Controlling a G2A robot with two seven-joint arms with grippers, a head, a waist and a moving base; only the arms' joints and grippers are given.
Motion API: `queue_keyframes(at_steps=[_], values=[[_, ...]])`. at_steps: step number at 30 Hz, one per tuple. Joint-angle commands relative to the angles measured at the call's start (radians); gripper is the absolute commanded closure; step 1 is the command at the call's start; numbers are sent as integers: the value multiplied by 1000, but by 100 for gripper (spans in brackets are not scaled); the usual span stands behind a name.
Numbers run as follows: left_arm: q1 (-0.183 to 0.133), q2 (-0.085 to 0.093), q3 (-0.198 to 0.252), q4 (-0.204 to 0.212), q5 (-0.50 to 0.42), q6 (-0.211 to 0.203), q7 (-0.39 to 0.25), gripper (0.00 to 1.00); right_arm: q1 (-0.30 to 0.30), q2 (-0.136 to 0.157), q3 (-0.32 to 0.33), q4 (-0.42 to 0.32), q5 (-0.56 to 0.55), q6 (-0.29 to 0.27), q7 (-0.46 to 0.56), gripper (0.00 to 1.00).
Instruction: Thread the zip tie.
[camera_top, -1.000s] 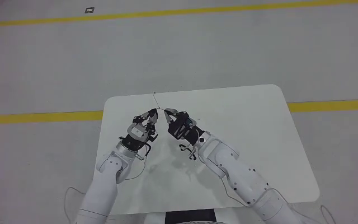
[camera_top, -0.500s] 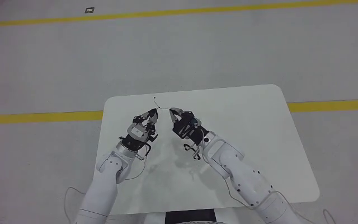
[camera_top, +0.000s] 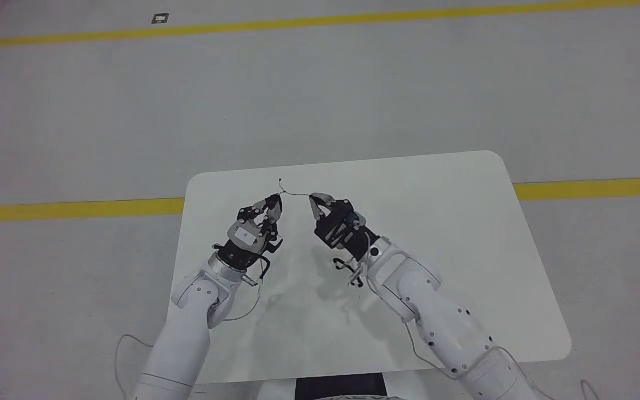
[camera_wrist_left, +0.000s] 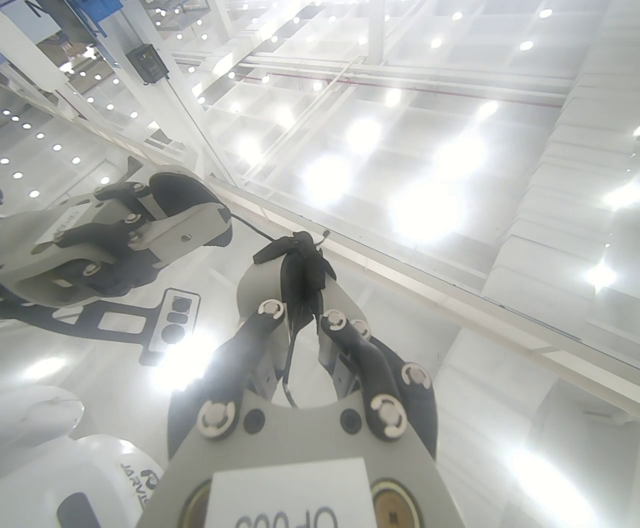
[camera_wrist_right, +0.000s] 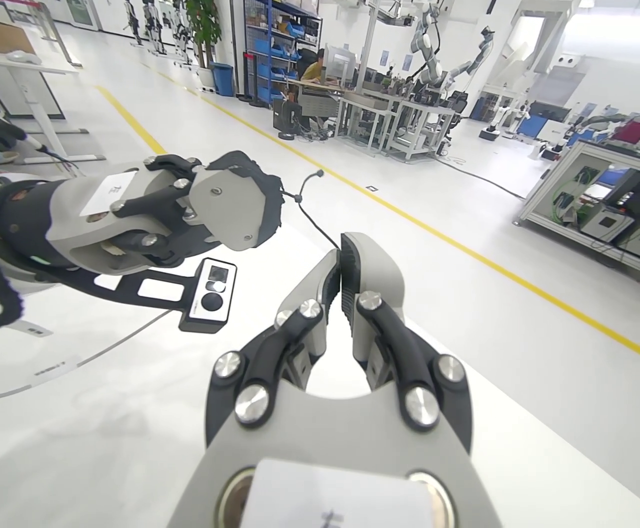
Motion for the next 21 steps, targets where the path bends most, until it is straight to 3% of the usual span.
queue_keyframes(at_steps=[1, 21], values=[[0, 0, 0, 0, 0, 0, 0, 100, -3, 1, 5, -2, -1, -1, 1, 100], [0, 0, 0, 0, 0, 0, 0, 100, -19, 6, 34, -10, -4, 0, 7, 100]])
